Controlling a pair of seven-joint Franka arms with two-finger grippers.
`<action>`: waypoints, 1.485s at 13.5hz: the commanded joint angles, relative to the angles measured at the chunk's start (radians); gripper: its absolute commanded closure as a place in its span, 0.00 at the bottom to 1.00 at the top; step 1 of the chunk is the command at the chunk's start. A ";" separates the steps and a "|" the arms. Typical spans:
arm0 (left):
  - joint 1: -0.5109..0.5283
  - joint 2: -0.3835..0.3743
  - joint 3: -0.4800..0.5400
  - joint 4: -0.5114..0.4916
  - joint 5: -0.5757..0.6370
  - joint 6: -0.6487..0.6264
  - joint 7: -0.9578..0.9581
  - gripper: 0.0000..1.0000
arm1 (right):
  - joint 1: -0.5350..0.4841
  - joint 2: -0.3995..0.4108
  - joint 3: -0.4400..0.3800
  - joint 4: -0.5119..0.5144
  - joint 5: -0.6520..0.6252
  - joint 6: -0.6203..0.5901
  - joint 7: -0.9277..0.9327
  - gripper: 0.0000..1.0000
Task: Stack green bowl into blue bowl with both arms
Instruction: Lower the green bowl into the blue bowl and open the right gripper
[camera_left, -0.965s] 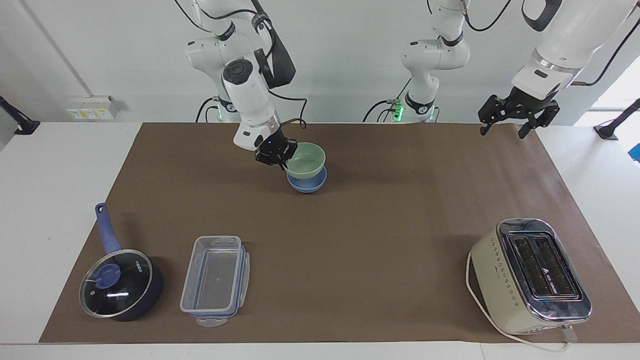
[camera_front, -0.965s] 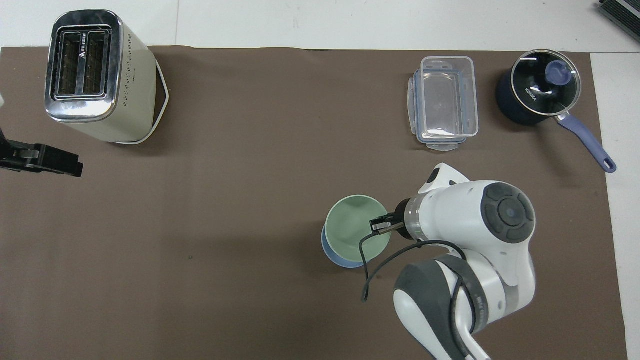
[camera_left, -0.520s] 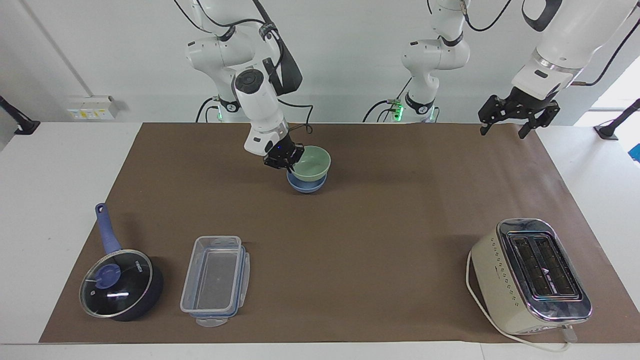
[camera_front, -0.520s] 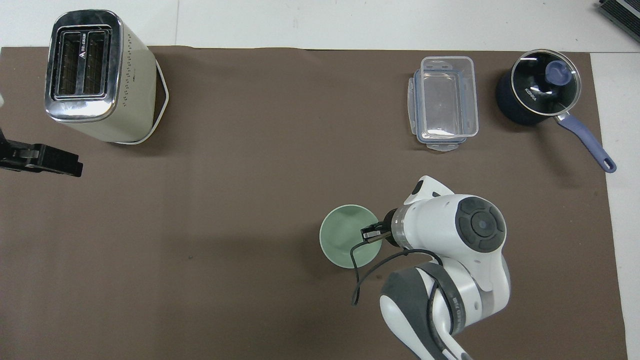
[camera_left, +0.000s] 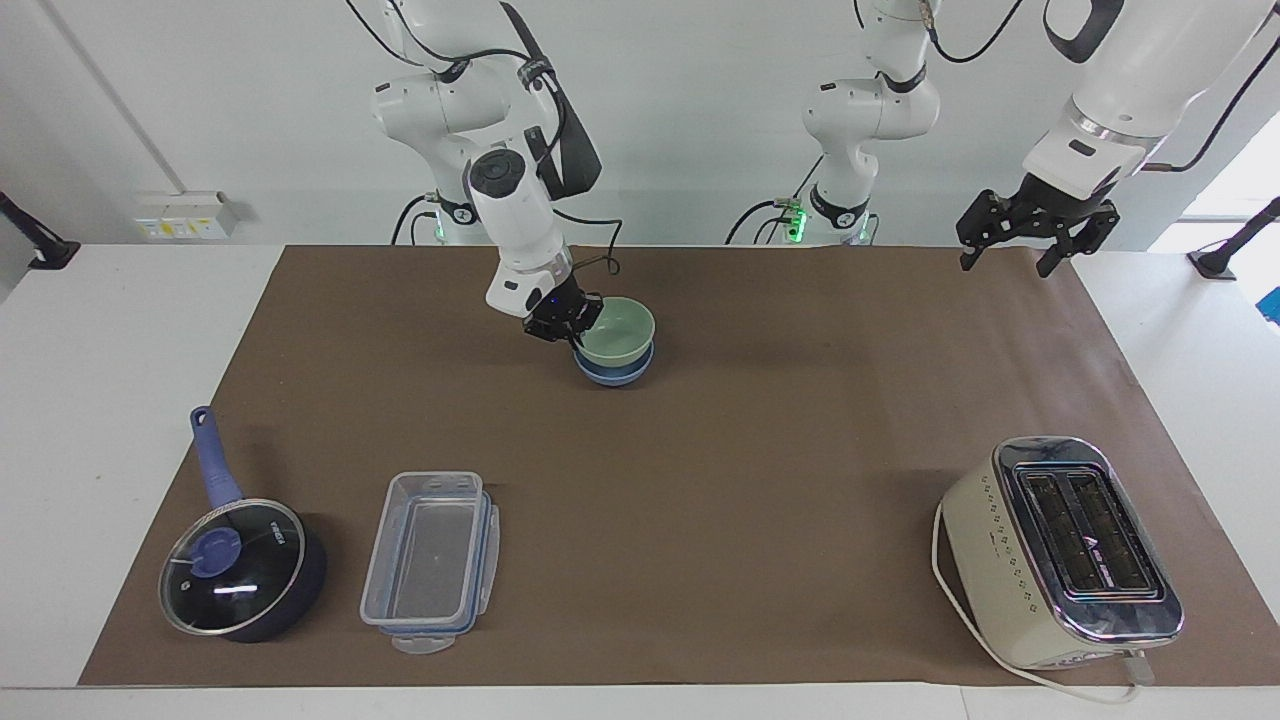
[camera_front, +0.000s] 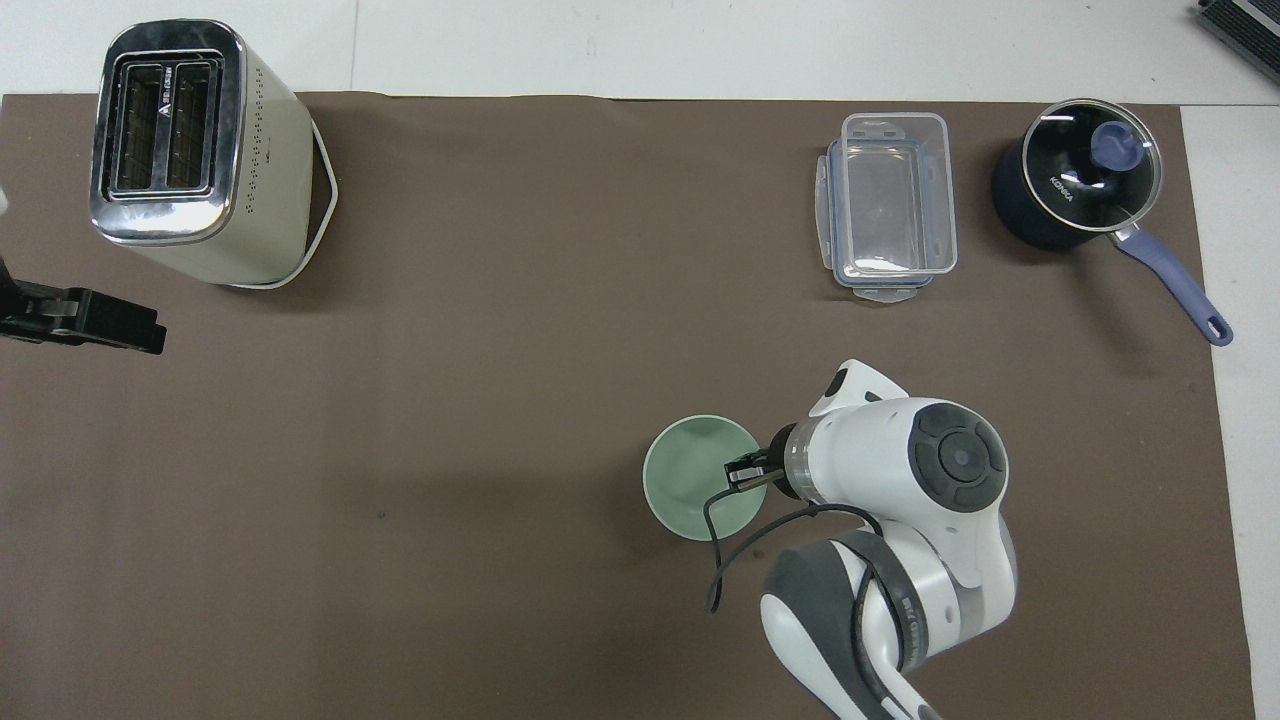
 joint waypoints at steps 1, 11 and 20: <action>0.017 -0.023 -0.012 -0.028 0.014 0.001 0.012 0.00 | 0.000 -0.009 -0.001 -0.019 0.027 0.027 -0.033 1.00; 0.017 -0.025 -0.012 -0.034 0.014 -0.003 0.012 0.00 | 0.010 0.027 -0.001 -0.012 0.027 0.050 -0.036 0.86; 0.017 -0.025 -0.012 -0.034 0.014 0.001 0.012 0.00 | -0.009 0.004 -0.016 0.081 0.010 -0.049 -0.028 0.00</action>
